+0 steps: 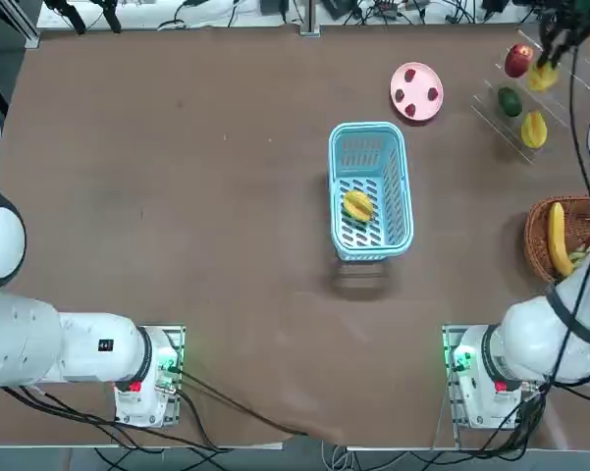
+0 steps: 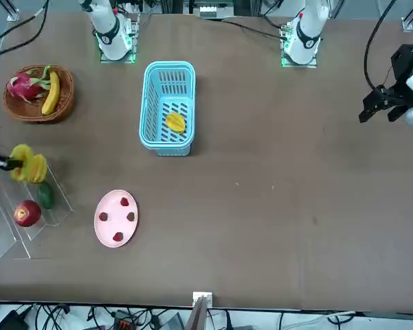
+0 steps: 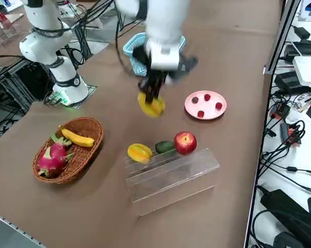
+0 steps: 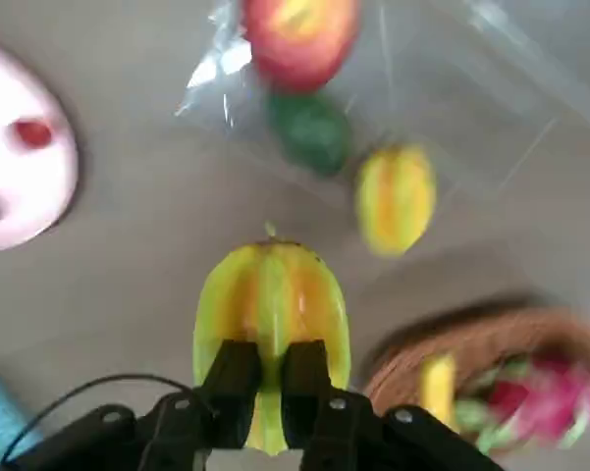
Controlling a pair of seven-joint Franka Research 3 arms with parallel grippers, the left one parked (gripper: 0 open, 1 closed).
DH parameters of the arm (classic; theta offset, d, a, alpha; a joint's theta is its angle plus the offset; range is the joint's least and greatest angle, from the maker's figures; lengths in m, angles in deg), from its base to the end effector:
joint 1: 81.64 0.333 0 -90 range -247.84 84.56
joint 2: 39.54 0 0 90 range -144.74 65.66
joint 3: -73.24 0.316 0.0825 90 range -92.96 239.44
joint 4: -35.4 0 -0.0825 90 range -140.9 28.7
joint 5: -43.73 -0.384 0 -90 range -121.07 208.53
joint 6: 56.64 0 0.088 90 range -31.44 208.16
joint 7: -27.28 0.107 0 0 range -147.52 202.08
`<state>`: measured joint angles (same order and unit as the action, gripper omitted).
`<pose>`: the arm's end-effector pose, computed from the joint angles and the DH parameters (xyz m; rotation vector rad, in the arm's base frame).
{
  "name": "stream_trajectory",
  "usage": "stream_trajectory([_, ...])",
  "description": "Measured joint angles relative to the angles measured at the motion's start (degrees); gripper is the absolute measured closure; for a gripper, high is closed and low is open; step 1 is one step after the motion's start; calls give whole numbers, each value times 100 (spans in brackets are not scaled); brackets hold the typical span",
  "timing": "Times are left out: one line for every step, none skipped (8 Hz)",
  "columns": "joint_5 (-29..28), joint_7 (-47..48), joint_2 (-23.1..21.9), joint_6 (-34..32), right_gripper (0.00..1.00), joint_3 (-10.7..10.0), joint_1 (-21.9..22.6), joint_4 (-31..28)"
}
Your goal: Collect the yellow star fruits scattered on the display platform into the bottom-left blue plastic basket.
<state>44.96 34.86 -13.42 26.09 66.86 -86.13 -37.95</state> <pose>0.6490 -0.1127 0.4724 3.0075 -0.4815 -0.4468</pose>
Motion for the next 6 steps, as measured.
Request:
stream_trajectory([-317,654,-203,-444,82,13,385,-33])
stream_trajectory([-797,1332,-395,-666,82,18,692,-172])
stream_trajectory([-1152,1874,-612,-666,82,30,967,-471])
stream_trajectory([-1368,2355,-867,-463,82,35,1296,-920])
stream_trajectory([-1497,2820,-1176,-26,82,40,1689,-1524])
stream_trajectory([-1551,3283,-1525,490,82,45,2163,-2217])
